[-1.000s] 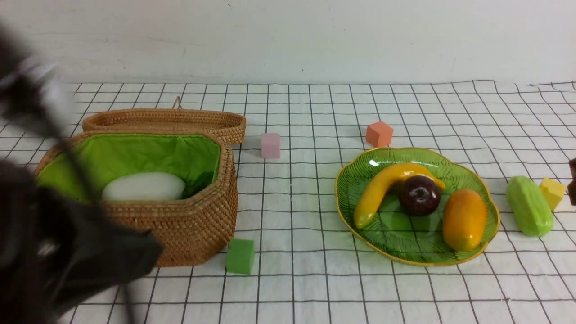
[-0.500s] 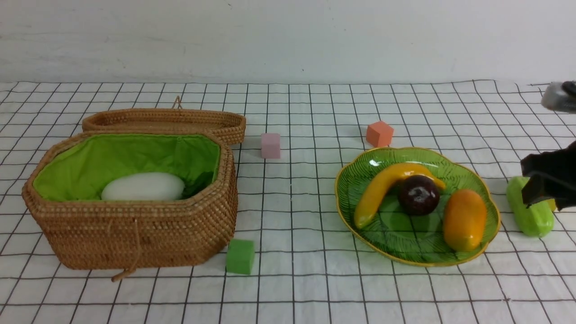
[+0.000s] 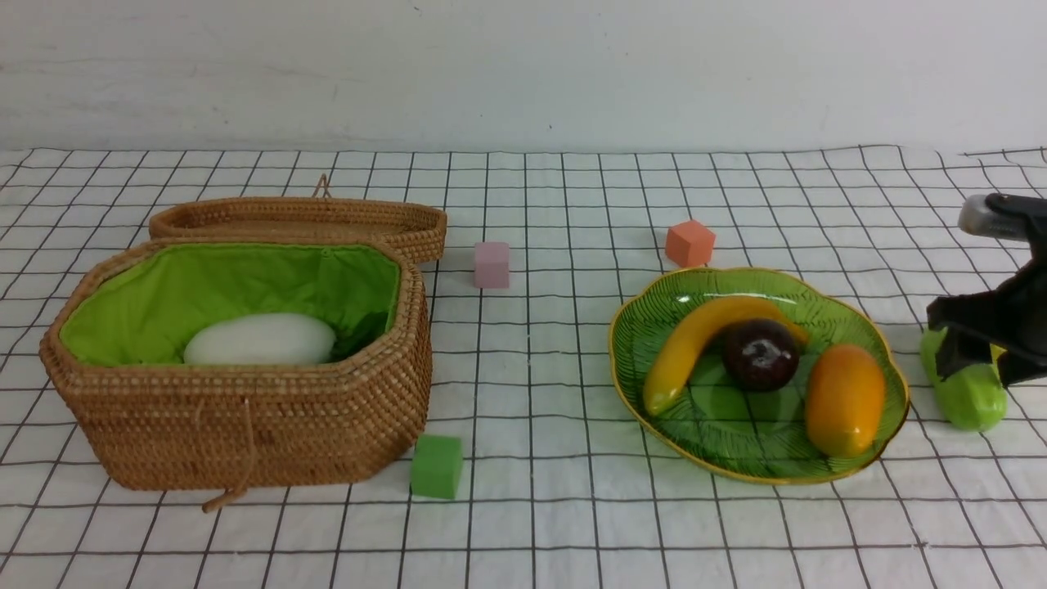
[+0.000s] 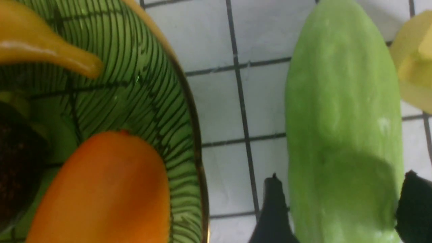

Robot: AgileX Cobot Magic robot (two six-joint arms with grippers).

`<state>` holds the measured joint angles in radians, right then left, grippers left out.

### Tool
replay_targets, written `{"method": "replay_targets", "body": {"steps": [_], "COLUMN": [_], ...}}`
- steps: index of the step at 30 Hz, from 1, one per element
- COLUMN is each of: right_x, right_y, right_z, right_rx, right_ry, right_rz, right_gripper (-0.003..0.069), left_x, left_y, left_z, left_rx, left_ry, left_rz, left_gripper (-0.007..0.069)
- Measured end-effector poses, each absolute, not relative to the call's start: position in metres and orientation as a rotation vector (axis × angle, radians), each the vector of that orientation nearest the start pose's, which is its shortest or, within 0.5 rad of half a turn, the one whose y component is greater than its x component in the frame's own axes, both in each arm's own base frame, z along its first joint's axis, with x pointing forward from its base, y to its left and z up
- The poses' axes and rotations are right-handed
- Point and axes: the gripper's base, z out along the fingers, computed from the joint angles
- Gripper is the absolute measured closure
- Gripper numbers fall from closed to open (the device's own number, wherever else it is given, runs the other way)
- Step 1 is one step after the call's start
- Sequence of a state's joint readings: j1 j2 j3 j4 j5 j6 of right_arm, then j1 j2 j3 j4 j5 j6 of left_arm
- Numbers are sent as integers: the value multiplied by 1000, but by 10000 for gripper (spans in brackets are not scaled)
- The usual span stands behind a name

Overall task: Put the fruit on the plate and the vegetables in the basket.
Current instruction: Take a chayote with your right arm and place it on the basket on the left.

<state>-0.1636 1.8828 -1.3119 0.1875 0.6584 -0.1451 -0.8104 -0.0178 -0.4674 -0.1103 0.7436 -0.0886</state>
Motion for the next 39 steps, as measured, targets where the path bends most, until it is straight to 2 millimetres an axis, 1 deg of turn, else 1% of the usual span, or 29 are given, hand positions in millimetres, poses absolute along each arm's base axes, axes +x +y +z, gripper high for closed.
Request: {"method": "replay_targets", "body": {"steps": [1, 4, 5, 10, 13, 17, 19, 22, 24, 25, 26, 27, 28, 29, 30, 32, 33, 34, 35, 36, 39], "right_x": [391, 397, 400, 404, 406, 407, 407, 402, 395, 394, 389, 382, 381, 375, 367, 358, 354, 351, 351, 348, 334], "right_y": [-54, -55, -56, -57, -58, -58, -58, -56, -53, -52, -49, -42, -42, -35, -23, 1, 22, 49, 49, 85, 168], "right_z": [200, 189, 181, 162, 160, 160, 160, 167, 182, 186, 200, 219, 221, 235, 255, 279, 293, 309, 312, 330, 363], "right_rx": [191, 197, 199, 205, 200, 198, 198, 200, 213, 217, 228, 229, 230, 220, 189, 101, -7, -150, -149, -348, -717], "right_ry": [2688, 2689, 2698, 2725, 2717, 2714, 2716, 2739, 2756, 2756, 2748, 2734, 2730, 2716, 2694, 2660, 2632, 2579, 2569, 2487, 2269], "right_rz": [106, 102, 100, 96, 88, 85, 85, 105, 145, 155, 191, 234, 239, 269, 312, 371, 406, 444, 449, 494, 591], "right_gripper": [162, 139, 133, 130, 137, 202, 208, 208, 208, 208, 208, 208, 208, 208, 208, 208, 208, 208, 208, 208, 208], "left_x": [-1, 2, 4, 5, 6, 7, 7, 8, 8, 8, 9, 9, 9, 10, 11, 12, 13, 14, 15, 17, 22], "left_y": [-9, -12, -13, -14, -14, -13, -13, -12, -12, -12, -11, -11, -11, -10, -9, -8, -7, -5, -5, -2, 5], "left_z": [295, 289, 287, 295, 298, 300, 300, 300, 300, 300, 300, 300, 300, 300, 300, 300, 299, 299, 298, 297, 295], "left_rx": [621, 616, 613, 575, 558, 555, 557, 562, 565, 565, 568, 572, 573, 575, 580, 569, 558, 541, 530, 491, 388], "left_ry": [1693, 1692, 1688, 1605, 1563, 1544, 1541, 1537, 1534, 1533, 1531, 1527, 1526, 1524, 1518, 1519, 1526, 1539, 1549, 1578, 1622], "left_rz": [-776, -776, -777, -801, -808, -794, -782, -761, -746, -744, -731, -713, -710, -698, -669, -648, -630, -617, -620, -602, -539], "left_gripper": [638, 638, 638, 638, 638, 638, 638, 638, 638, 638, 638, 638, 638, 638, 638, 638, 638, 638, 638, 638, 638]}}
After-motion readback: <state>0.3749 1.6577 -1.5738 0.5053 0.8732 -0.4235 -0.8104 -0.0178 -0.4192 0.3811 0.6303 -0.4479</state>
